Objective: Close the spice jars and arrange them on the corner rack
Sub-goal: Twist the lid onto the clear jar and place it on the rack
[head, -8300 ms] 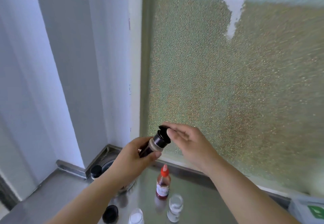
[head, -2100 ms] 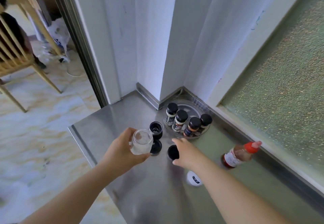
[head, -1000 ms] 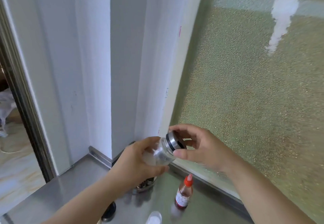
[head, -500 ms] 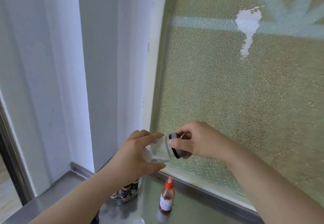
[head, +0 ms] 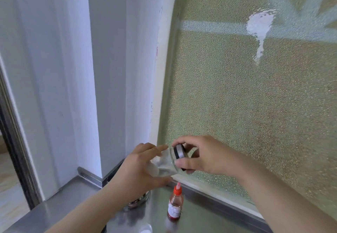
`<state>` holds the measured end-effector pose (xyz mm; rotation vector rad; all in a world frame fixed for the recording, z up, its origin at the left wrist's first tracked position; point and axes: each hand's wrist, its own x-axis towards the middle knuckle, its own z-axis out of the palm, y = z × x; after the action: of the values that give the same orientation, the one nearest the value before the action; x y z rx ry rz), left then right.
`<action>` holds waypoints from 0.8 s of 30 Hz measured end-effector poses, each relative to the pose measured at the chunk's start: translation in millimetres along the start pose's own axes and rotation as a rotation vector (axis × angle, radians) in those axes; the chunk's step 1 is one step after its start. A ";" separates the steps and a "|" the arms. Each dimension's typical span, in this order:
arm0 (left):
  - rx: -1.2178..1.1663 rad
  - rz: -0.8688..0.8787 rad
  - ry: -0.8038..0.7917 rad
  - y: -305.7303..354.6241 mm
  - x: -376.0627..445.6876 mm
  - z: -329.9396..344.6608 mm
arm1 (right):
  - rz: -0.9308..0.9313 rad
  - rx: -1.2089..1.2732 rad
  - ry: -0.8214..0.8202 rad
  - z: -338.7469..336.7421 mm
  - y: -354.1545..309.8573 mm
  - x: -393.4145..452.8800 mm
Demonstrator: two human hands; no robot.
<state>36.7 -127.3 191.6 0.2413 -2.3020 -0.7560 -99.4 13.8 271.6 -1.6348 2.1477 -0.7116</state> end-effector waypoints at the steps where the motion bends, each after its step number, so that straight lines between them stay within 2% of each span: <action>1: 0.033 0.034 0.016 1.3 -0.3 -0.1 | 0.020 0.080 -0.003 3.5 -1.4 0.3; 4: 0.130 0.098 0.019 3.2 1.2 -1.0 | 0.152 0.201 0.000 10.3 -2.0 3.5; 7: 0.074 0.033 -0.041 5.8 3.3 -6.0 | 0.231 0.246 -0.083 6.7 -3.6 3.9; 8: 0.036 -0.007 -0.045 5.7 4.1 -7.9 | 0.205 0.232 -0.100 2.9 -5.3 2.4; 10: -0.016 -0.061 -0.033 5.5 5.5 -11.7 | 0.078 0.043 -0.095 -6.1 -7.7 -2.1; 12: -0.032 -0.067 -0.029 7.3 6.0 -16.4 | -0.009 -0.115 -0.025 -10.1 -10.2 -5.5; 14: -0.043 -0.077 -0.051 11.1 6.3 -20.5 | -0.034 -0.065 0.031 -9.5 -10.2 -6.7; 17: -0.183 -0.156 -0.116 15.9 8.6 -27.7 | -0.046 0.053 0.028 -11.5 -10.8 -10.7; 20: -0.252 -0.212 -0.186 15.4 11.1 -33.0 | -0.083 0.063 0.053 -22.7 -15.4 -14.8; 24: -0.257 -0.253 -0.186 12.0 7.3 -32.4 | -0.085 0.095 0.062 -34.9 -22.5 -17.7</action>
<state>53.3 -134.8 221.8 0.3607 -2.3414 -1.2382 -96.2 32.4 312.6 -1.6829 2.0626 -0.8866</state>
